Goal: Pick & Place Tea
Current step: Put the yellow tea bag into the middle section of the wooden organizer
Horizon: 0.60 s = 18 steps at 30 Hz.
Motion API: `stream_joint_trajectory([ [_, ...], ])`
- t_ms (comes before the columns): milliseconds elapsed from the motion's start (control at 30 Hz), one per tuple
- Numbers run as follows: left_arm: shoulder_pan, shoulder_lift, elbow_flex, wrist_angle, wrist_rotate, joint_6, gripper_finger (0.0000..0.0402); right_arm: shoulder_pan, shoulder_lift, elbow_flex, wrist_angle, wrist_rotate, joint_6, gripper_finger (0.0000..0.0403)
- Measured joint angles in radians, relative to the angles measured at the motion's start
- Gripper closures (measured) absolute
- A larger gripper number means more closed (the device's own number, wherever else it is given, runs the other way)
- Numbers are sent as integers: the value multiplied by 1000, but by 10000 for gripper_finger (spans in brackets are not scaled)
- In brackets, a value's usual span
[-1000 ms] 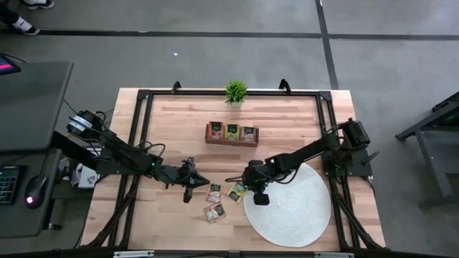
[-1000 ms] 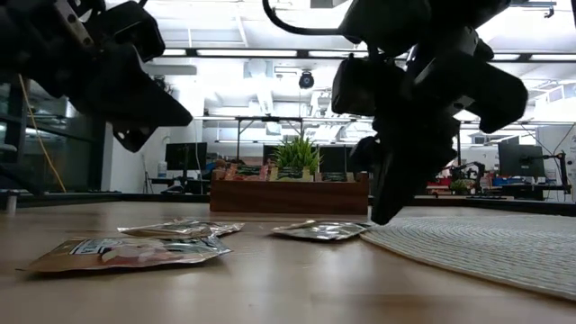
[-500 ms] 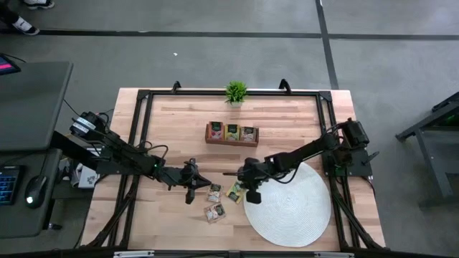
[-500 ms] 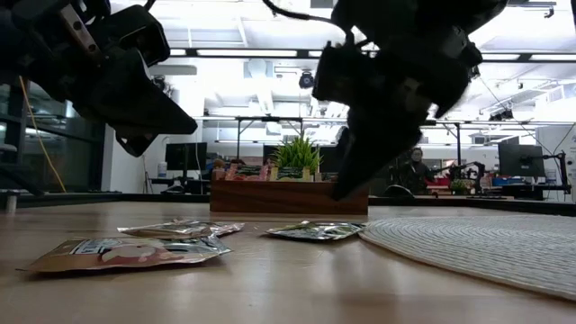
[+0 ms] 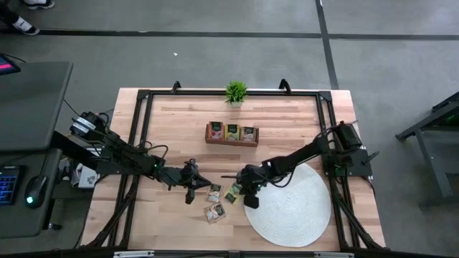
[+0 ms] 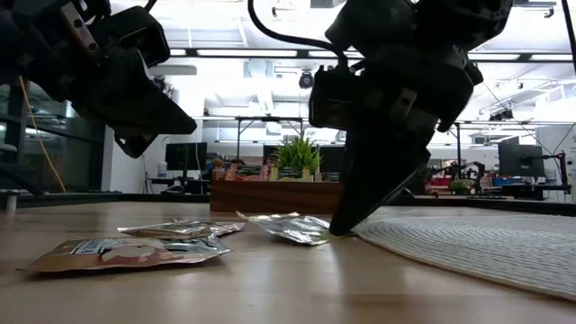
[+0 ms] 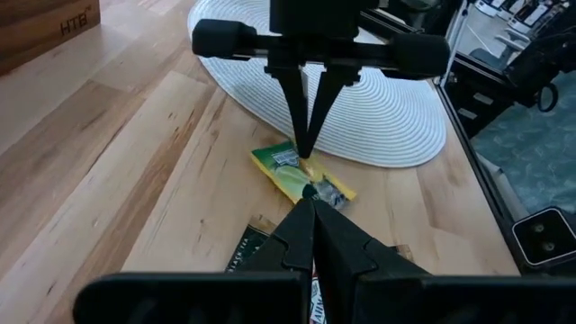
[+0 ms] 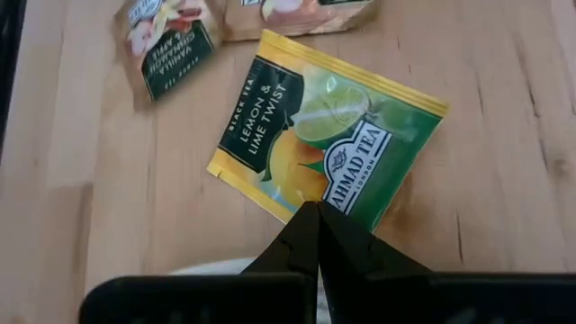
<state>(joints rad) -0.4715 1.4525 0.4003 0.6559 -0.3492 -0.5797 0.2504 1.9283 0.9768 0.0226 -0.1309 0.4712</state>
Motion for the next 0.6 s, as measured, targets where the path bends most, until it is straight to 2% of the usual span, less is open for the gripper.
stream_joint_trajectory([
  [233,0,0,0,0,-9,-17,401,-16,7,-3,69,102,157,403],
  [367,1,0,0,-16,-42,-96,397,-27,8,-3,80,157,223,403],
  [467,1,0,0,-50,-77,-176,374,-33,9,-3,81,199,284,403],
  [600,1,0,-1,-90,-127,-259,321,-39,20,-3,113,241,374,403],
])
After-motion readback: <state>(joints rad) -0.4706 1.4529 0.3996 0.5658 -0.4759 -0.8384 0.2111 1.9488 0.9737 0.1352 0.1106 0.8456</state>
